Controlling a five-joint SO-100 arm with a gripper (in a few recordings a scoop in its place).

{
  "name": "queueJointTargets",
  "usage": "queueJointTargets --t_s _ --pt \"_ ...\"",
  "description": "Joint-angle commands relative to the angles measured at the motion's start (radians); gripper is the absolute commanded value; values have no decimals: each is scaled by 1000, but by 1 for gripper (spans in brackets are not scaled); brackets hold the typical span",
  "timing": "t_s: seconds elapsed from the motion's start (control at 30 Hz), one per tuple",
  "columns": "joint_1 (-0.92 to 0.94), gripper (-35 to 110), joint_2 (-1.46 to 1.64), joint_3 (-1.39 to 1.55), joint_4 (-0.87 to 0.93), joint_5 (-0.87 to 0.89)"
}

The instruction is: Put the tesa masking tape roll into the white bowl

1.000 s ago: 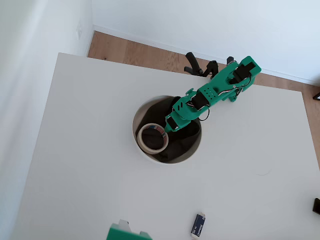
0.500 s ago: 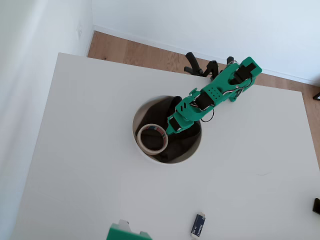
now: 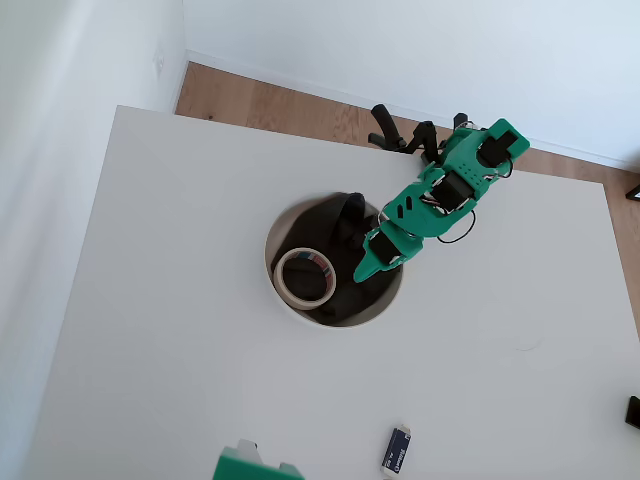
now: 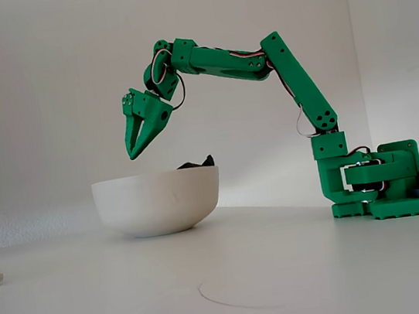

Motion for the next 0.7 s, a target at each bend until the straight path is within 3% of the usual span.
queueJointTargets --t_s 0.0,0.53,0.67 --pt "-60 -8 146 -87 57 6" --pt "-607 -8 480 -69 459 -31" --pt "-739 -8 641 78 480 -46"
